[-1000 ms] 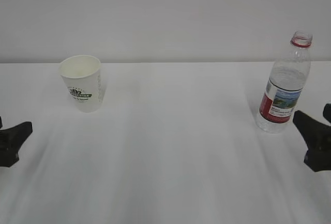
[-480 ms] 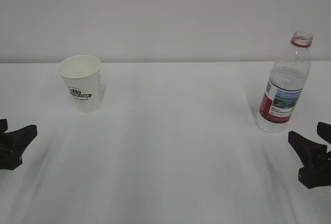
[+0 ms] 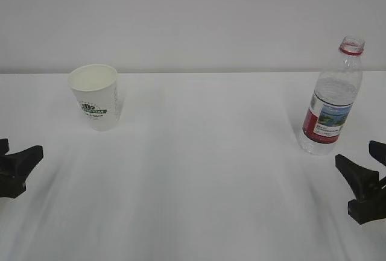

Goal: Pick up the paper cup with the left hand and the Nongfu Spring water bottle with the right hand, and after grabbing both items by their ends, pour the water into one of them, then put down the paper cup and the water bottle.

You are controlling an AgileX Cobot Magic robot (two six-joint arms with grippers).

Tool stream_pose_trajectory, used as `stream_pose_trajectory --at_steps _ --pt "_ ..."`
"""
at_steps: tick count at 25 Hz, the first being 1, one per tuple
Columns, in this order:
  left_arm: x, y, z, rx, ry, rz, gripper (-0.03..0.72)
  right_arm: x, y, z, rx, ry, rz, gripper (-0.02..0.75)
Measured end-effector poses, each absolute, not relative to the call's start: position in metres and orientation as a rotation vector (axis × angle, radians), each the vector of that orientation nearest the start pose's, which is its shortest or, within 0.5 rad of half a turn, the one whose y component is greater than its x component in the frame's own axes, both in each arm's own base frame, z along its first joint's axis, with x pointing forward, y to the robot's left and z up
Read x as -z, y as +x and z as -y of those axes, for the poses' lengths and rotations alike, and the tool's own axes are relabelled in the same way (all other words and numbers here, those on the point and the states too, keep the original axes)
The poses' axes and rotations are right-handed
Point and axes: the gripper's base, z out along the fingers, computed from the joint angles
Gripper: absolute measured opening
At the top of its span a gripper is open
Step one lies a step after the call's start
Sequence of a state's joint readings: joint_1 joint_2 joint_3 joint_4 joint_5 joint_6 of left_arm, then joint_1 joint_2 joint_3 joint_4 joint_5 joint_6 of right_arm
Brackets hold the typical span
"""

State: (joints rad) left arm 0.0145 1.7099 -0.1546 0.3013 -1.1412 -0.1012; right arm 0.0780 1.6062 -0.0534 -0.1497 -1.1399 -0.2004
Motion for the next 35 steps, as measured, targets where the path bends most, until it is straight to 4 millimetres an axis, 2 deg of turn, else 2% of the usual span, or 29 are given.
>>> stream_pose_trajectory --at_steps 5,9,15,18,23,30,35 --pt "-0.120 0.208 0.022 0.233 0.196 -1.899 0.522 -0.127 0.181 -0.027 -0.062 -0.343 -1.869 0.464" --pt "-0.120 0.208 0.022 0.233 0.196 -1.899 0.589 -0.124 0.182 -0.027 -0.113 -0.278 -1.893 0.469" --pt "-0.120 0.208 0.022 0.236 0.201 -1.899 0.637 -0.125 0.185 -0.027 -0.140 -0.225 -1.894 0.627" --pt "-0.120 0.208 0.022 0.239 0.206 -1.899 0.640 -0.126 0.188 -0.025 -0.122 -0.194 -1.886 0.651" --pt "-0.123 0.214 0.024 0.249 0.233 -1.875 0.640 -0.129 0.201 -0.021 -0.063 -0.177 -1.856 0.655" --pt "-0.129 0.225 0.025 0.248 0.250 -1.833 0.640 -0.120 0.221 -0.022 -0.045 -0.192 -1.873 0.655" --pt "-0.129 0.225 0.025 0.252 0.257 -1.831 0.640 -0.119 0.237 -0.023 -0.045 -0.191 -1.856 0.655"
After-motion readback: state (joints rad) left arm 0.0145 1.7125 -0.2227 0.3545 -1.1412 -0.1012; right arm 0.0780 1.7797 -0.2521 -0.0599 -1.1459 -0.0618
